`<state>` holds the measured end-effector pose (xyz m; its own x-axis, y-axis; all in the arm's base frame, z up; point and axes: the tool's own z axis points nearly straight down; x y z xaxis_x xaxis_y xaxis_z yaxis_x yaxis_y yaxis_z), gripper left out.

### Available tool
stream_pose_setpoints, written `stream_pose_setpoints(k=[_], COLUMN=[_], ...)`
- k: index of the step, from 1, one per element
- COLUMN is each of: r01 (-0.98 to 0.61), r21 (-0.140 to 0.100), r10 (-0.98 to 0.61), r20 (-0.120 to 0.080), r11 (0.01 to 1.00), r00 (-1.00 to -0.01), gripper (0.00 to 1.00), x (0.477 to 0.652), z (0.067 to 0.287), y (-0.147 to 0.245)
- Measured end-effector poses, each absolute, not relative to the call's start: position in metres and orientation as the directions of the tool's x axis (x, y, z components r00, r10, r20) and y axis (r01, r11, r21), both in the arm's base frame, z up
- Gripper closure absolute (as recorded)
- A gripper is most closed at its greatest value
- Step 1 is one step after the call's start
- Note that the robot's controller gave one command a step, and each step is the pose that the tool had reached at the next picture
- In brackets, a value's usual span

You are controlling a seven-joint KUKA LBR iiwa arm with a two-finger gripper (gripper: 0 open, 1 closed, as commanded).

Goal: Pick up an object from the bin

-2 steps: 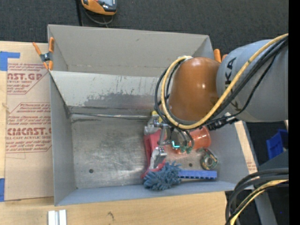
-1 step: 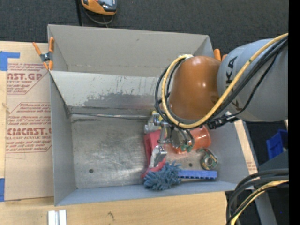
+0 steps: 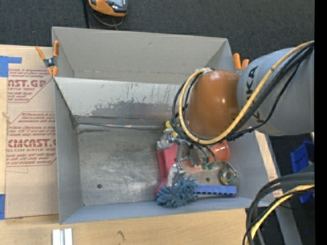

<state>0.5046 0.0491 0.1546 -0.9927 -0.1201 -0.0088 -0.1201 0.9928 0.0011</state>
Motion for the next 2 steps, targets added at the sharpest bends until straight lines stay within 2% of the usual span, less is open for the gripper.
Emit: stream_pose_setpoints(k=[1,2], r01=[-0.453,-0.548], r21=[0.0,-0.001], r10=[-0.453,-0.548], r20=[-0.011,-0.004], r11=[0.892,0.836], r00=[-0.892,-0.836], gripper=[0.0,0.0], x=[0.4906,0.4957], z=[0.1315,0.1353], y=[0.0166,0.0111])
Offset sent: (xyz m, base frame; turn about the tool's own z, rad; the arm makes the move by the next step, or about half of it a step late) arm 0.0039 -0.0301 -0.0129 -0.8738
